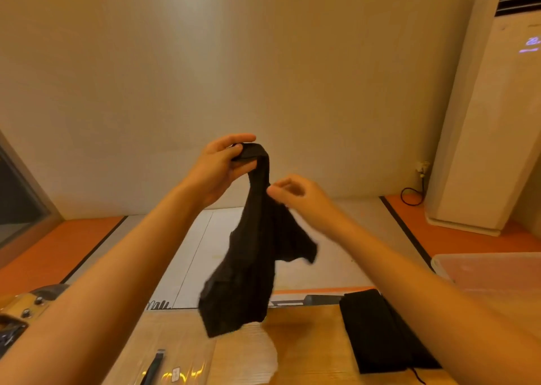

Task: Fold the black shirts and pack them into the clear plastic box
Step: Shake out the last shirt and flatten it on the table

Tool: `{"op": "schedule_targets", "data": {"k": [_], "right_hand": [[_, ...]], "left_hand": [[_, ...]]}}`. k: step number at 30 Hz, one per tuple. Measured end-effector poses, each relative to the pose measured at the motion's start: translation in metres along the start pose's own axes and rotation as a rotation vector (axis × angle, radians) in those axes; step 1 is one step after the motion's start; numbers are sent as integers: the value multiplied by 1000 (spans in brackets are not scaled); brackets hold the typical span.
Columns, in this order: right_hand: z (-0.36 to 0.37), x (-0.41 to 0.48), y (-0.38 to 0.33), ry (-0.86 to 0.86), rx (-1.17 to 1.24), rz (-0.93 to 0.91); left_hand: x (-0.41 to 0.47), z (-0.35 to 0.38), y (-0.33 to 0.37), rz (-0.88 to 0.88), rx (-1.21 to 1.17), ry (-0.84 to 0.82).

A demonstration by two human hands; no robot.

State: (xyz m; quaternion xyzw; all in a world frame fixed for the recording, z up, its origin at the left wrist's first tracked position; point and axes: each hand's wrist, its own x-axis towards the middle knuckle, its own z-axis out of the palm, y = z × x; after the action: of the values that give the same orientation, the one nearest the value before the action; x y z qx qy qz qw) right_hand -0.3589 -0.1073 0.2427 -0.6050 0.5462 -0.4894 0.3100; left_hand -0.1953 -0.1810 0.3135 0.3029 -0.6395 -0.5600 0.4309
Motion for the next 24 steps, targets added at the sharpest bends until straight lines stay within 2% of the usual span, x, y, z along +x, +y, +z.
{"op": "schedule_targets", "data": {"k": [2,4,9,11,15,19,22,24], "right_hand": [[24,-11,5,-94,142,46],[38,-17,17,-101,165,70],[31,-25,57,-80,-111,178],[18,-29,67,-51,-143,223],[-8,-36,59,44,-41,189],[-26,-34,36,65,-18,101],[-32,-30,16,46,-1,57],[-31,-27,5,15,-4,58]], "left_hand": [[0,7,-1,17,-3,14],[-1,7,-1,34,-33,53],[-3,-19,1,82,-164,247],[-3,-33,-1,88,-168,331],[-7,-51,-17,44,-127,492],[-13,-52,-38,-54,-104,612],[-31,-25,-43,-171,-101,601],[-55,6,-48,-212,-34,448]]}}
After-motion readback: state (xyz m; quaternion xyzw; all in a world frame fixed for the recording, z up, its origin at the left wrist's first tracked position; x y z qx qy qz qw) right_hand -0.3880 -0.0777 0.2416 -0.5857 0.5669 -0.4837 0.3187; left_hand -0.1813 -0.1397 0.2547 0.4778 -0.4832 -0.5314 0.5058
